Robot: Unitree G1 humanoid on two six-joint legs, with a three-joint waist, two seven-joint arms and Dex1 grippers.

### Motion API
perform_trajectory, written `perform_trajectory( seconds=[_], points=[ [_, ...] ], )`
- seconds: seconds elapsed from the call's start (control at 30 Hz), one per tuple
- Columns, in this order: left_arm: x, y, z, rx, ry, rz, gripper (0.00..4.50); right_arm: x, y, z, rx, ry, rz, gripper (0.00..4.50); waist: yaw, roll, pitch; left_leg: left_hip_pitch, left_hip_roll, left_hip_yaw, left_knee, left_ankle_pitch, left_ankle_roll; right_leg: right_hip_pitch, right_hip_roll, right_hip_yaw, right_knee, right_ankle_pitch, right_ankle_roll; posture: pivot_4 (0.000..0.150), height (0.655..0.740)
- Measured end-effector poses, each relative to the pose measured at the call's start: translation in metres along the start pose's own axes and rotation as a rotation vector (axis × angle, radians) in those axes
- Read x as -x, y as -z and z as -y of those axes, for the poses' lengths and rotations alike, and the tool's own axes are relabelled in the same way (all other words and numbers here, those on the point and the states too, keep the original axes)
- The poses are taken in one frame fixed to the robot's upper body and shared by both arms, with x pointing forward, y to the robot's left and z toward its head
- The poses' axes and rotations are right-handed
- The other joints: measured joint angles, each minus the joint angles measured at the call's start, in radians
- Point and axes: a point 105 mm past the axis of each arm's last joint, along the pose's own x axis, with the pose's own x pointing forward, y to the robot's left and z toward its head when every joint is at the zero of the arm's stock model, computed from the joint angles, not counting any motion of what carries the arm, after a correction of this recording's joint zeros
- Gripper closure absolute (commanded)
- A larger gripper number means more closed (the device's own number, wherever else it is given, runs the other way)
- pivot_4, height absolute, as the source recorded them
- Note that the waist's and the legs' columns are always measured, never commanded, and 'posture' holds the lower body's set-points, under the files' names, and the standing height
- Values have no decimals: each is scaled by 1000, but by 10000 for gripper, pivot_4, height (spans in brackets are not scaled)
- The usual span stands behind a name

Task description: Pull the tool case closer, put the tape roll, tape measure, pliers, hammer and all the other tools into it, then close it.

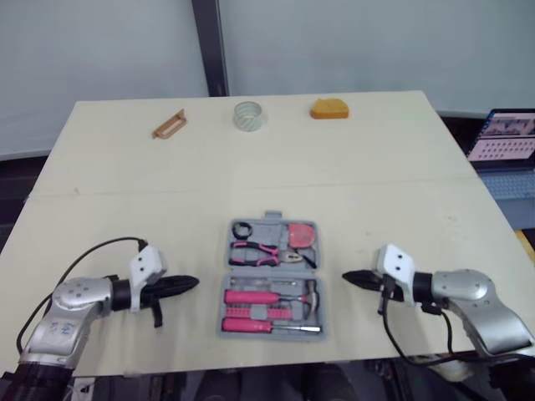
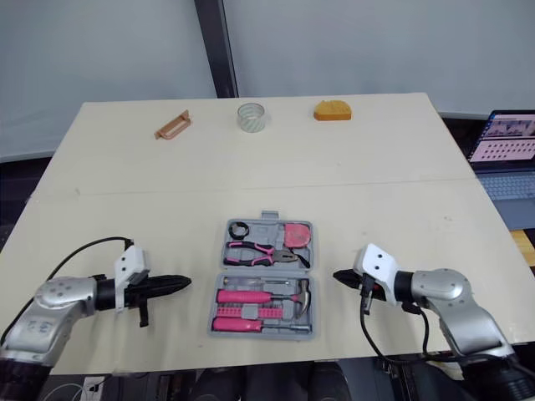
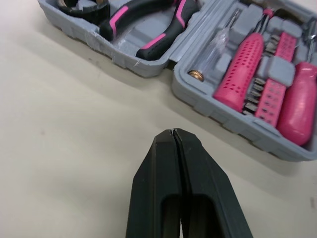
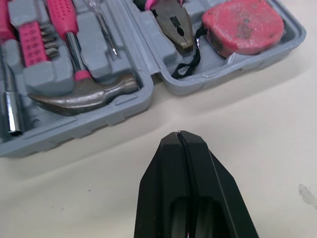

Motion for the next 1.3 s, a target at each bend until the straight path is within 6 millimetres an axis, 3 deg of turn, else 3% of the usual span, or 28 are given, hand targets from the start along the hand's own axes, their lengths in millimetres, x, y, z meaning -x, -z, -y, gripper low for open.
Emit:
perform_trajectory(
  seconds=[0.37, 0.83, 1.3],
  points=[
    [-43, -11, -4, -98, 39, -3, 44544, -15, 10, 2, -25, -8, -76, 45000, -2, 0, 0, -1, 0, 0, 2, 0, 0, 0, 0, 0, 1, 0, 0, 1500, 7400],
    [-50, -3, 1, -105, 40, -26, 44544, -29, 0, -10, -17, -53, -57, 45000, 0, 0, 0, -1, 0, 0, 3, 0, 0, -1, 0, 0, 2, 0, 0, 1500, 7400],
    [-55, -5, 1, -103, 23, -10, 44544, -44, -3, -6, 1, -55, -69, 45000, 3, 0, 0, -1, 0, 0, 4, 0, 0, 0, 0, 0, 3, 0, 0, 1500, 7400]
  ],
)
